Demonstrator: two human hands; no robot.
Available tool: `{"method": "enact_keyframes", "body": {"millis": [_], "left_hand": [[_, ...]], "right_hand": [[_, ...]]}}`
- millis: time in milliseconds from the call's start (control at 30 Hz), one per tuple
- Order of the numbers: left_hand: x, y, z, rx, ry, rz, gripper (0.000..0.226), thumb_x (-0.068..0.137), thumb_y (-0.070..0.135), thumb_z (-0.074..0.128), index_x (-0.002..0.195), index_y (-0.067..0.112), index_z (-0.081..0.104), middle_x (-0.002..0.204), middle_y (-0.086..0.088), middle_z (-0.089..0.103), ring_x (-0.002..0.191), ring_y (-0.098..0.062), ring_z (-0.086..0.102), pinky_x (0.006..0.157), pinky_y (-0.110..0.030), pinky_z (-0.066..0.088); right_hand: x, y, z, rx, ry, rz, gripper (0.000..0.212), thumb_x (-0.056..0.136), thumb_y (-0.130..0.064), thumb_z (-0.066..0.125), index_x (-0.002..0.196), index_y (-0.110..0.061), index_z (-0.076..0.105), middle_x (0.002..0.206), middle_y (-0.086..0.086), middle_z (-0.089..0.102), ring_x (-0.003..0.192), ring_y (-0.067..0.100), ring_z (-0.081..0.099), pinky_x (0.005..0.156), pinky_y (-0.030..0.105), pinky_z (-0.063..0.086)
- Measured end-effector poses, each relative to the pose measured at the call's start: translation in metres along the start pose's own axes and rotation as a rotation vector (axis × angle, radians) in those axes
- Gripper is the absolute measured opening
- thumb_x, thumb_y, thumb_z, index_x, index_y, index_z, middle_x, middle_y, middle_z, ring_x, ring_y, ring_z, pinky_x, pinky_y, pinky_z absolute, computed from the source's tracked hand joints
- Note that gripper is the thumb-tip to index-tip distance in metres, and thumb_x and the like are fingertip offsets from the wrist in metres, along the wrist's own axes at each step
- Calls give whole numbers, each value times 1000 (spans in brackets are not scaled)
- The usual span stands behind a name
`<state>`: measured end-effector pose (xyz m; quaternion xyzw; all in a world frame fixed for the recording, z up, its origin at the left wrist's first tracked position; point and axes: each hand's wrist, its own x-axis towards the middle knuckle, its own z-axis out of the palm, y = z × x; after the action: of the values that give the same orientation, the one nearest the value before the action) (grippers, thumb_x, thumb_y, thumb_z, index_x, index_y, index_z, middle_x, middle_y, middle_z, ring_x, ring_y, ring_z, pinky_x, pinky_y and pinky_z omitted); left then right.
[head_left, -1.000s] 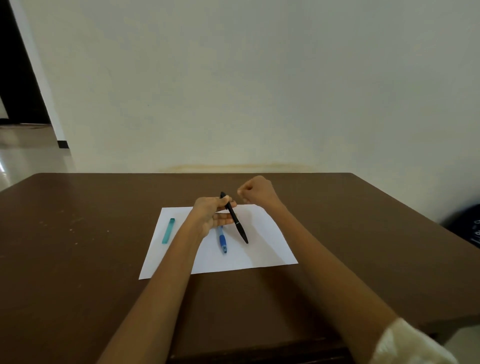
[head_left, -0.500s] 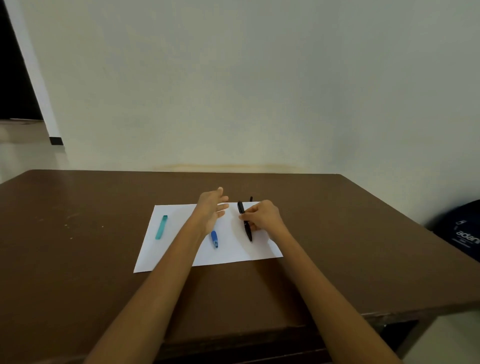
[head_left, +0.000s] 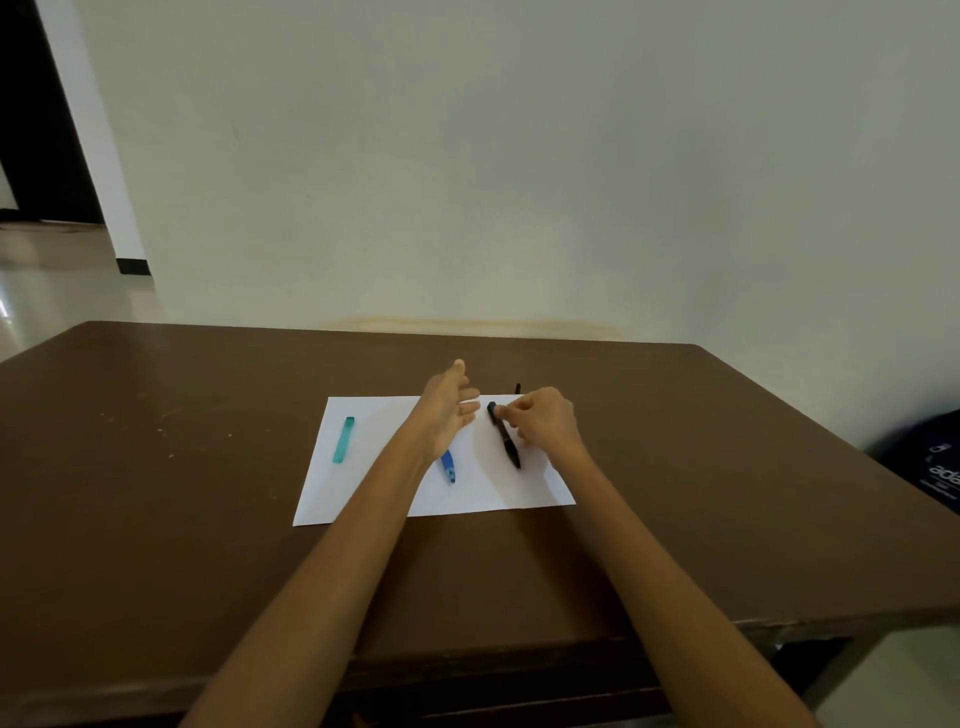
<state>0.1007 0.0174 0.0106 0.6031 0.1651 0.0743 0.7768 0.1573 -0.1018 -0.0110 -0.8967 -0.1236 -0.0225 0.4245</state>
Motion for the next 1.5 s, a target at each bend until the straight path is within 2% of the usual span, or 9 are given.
{"method": "enact_keyframes", "body": {"millis": [100,200,267,367,500,733,900,1067,1500], "left_hand": [[-10,5,-14,150,132,127,34,99,22,40,126,6,51,125,-12,57,108,-24,57,93,-31,45],[-21,7,-48,579,331,305,18,94,14,44,101,13,61,104,-8,60,99,-22,56,81,-29,44],[-25,6,-76,968,442,312,21,91,16,49,108,11,61,113,-11,59,109,-27,54,89,-35,45],[-28,-2,-106,1184,499,187,41,90,29,55,123,6,51,129,-17,48,118,-31,46,96,-39,40],[-23,-10,-115,1160,467,128,51,87,42,59,119,3,54,121,-17,55,110,-29,54,92,-39,47],[-10,-3,-121,1101,533,91,43,82,33,66,115,7,54,111,-11,61,98,-26,61,74,-32,47],[-4,1,-132,664,438,276,12,82,22,67,80,10,68,90,-7,69,71,-10,59,61,-21,45],[-12,9,-137,393,337,439,15,81,18,70,93,9,69,82,-4,71,63,-14,64,59,-22,52],[-17,7,-138,240,341,460,22,81,13,70,102,6,70,82,-7,72,61,-16,69,59,-22,57]], "right_hand": [[-7,-13,-7,58,47,-88,21,89,-25,63,90,-7,73,83,5,70,64,16,63,72,33,59],[-16,-36,-3,58,-3,-191,19,91,-20,60,93,-6,73,86,3,70,62,10,61,59,18,54],[-23,-53,11,38,-83,-221,20,91,-18,59,94,-3,72,87,3,68,62,9,59,54,11,48],[-32,-71,38,11,-189,-235,20,91,-17,59,94,-2,71,91,8,71,65,14,62,57,15,50],[-37,-78,63,22,-226,-222,16,90,-14,59,92,-4,71,87,10,70,67,19,66,62,23,54],[-33,-77,70,62,-267,-183,17,90,-10,56,96,-3,71,82,6,65,59,12,59,54,16,50],[-27,-82,75,218,-288,-174,20,91,-8,57,106,-1,68,93,14,70,64,13,63,61,18,55],[-26,-102,88,530,-277,-95,27,92,-18,59,110,0,66,100,16,70,81,22,67,80,33,58],[-21,-119,90,626,-263,-95,17,82,-11,67,91,3,71,84,16,71,72,18,67,74,29,58]]}}
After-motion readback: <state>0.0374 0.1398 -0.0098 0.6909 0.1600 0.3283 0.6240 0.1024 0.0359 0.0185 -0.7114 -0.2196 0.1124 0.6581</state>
